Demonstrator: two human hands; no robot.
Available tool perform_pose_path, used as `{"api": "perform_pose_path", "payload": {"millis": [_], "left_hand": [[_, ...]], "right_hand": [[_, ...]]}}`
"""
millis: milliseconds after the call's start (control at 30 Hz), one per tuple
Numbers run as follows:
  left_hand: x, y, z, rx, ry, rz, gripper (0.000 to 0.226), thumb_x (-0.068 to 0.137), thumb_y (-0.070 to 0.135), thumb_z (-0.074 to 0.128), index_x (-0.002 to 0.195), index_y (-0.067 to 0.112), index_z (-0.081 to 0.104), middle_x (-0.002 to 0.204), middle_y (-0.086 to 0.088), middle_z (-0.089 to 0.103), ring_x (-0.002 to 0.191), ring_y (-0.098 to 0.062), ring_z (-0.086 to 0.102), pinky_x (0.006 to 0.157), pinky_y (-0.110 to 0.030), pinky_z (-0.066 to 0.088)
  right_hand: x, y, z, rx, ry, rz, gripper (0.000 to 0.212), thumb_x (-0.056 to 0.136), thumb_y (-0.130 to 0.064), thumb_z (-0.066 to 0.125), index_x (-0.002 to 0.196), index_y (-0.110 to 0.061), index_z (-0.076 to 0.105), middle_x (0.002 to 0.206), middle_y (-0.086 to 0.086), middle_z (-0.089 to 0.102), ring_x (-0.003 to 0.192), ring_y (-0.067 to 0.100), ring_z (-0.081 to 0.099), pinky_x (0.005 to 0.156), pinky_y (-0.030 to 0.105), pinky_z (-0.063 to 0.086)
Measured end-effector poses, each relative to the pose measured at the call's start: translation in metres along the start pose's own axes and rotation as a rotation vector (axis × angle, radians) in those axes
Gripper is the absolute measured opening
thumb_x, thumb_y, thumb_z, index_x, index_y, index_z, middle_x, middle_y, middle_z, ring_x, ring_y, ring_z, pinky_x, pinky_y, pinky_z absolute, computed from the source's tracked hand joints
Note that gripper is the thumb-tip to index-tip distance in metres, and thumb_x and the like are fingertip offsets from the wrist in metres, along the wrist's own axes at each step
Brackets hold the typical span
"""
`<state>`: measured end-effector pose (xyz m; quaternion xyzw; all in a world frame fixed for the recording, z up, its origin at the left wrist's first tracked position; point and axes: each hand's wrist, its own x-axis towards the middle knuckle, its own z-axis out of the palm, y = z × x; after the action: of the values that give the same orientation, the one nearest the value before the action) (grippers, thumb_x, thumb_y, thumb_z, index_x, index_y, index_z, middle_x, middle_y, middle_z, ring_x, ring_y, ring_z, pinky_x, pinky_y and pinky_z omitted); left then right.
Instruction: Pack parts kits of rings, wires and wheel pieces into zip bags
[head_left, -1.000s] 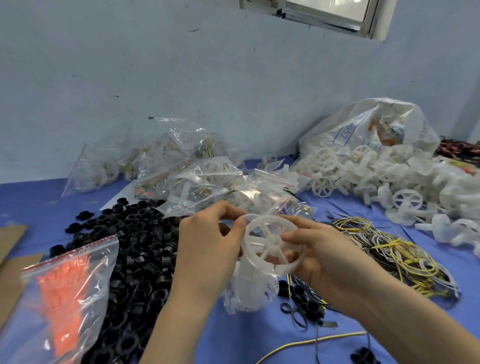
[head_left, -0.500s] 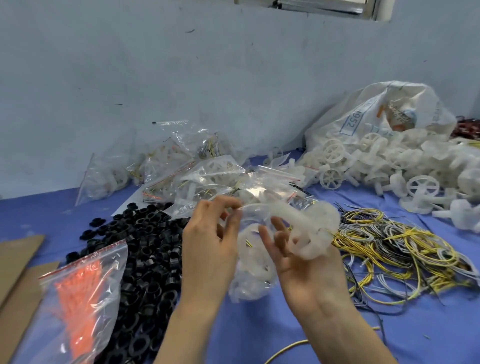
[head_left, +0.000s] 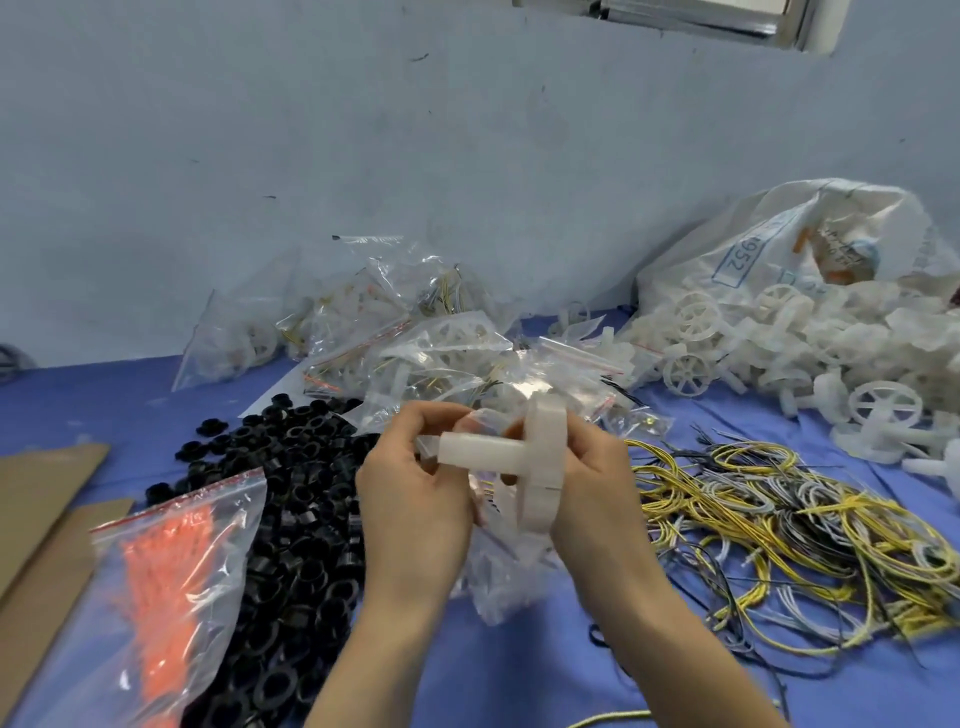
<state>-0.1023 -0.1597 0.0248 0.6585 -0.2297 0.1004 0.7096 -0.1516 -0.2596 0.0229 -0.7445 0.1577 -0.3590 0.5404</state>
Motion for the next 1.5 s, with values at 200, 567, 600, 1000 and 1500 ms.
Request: {"api": "perform_pose_path", "payload": {"millis": [200, 567, 600, 1000, 1500], "left_hand": [[0.008, -0.001, -0.010, 0.005, -0.045, -0.074, 0.012, 0.089, 0.012, 0.066, 0.079, 0.018, 0.067, 0.069, 0.009, 0.067, 0.034, -0.010, 0.052, 0.038, -0.018, 0.040], [0.004, 0.003, -0.008, 0.098, -0.038, -0.006, 0.015, 0.086, 0.011, 0.070, 0.076, 0.022, 0.067, 0.070, 0.001, 0.066, 0.043, -0.016, 0.058, 0.042, -0.028, 0.050], [0.004, 0.003, -0.008, 0.116, -0.042, 0.008, 0.015, 0.086, 0.011, 0.070, 0.077, 0.023, 0.067, 0.070, 0.002, 0.066, 0.048, -0.018, 0.060, 0.047, -0.033, 0.052], [0.005, 0.006, -0.012, 0.271, -0.046, 0.029, 0.020, 0.088, 0.012, 0.066, 0.084, 0.031, 0.066, 0.073, 0.012, 0.064, 0.061, -0.008, 0.059, 0.058, -0.025, 0.048], [0.022, 0.011, -0.043, 0.209, -0.105, 0.029, 0.017, 0.093, 0.019, 0.061, 0.079, 0.027, 0.067, 0.118, 0.009, 0.054, 0.064, 0.007, 0.056, 0.057, -0.005, 0.042]], "right_hand": [[0.014, -0.011, -0.021, -0.381, -0.075, -0.043, 0.030, 0.083, 0.002, 0.044, 0.065, -0.010, 0.065, 0.046, -0.002, 0.054, 0.043, 0.007, 0.044, 0.043, 0.020, 0.033], [0.034, -0.037, -0.008, -1.235, -0.456, -0.029, 0.028, 0.089, -0.005, 0.042, 0.111, -0.007, 0.059, 0.113, 0.016, 0.060, 0.099, 0.031, 0.056, 0.071, 0.027, 0.035], [0.036, -0.041, -0.006, -1.284, -0.491, -0.032, 0.027, 0.090, -0.007, 0.042, 0.112, -0.006, 0.058, 0.114, 0.016, 0.059, 0.096, 0.031, 0.055, 0.072, 0.028, 0.035], [0.065, -0.070, 0.022, -1.343, -0.721, 0.143, 0.038, 0.096, -0.022, 0.037, 0.064, -0.002, 0.041, 0.044, 0.008, 0.053, 0.034, 0.017, 0.052, 0.045, 0.022, 0.046], [0.063, -0.065, -0.045, -1.054, -0.626, -0.486, 0.011, 0.084, -0.033, 0.068, 0.084, -0.023, 0.071, 0.069, -0.016, 0.060, 0.076, -0.004, 0.053, 0.069, 0.018, 0.037]]}}
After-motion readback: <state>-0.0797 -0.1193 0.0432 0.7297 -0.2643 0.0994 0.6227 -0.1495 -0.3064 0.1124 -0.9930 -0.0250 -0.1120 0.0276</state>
